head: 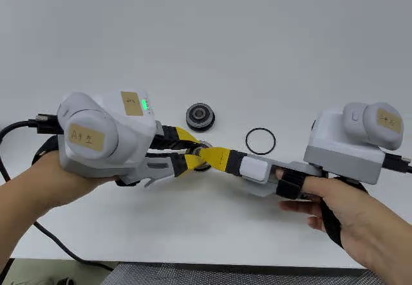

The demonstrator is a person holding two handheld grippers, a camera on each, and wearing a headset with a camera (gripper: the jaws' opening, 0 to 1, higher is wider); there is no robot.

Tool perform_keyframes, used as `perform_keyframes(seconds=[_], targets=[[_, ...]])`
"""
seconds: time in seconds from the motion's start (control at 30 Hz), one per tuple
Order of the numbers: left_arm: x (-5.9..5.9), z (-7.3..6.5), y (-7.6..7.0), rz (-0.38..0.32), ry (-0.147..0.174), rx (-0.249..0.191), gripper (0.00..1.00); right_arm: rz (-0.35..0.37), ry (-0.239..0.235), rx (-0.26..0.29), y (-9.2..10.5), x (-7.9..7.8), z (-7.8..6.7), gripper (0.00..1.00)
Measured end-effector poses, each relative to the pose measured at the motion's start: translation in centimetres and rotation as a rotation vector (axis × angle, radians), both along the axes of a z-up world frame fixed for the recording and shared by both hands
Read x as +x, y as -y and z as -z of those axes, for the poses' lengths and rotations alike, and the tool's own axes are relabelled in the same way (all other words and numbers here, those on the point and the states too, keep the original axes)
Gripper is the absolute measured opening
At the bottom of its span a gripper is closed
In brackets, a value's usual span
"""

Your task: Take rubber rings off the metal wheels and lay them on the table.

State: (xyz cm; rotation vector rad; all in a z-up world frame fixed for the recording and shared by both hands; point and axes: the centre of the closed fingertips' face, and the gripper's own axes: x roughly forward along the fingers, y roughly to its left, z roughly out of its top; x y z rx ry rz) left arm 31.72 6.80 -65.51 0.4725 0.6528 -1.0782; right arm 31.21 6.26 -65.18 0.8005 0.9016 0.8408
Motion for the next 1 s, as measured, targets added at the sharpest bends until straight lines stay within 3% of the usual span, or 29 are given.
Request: perform_keyframes(seconds=[1.0], targets=[[-0.06, -0.15, -0.05, 0.004, 0.003, 0.014, 0.13, 0.005, -0.023, 0.051, -0.40, -0.03, -0.22, 0.32]])
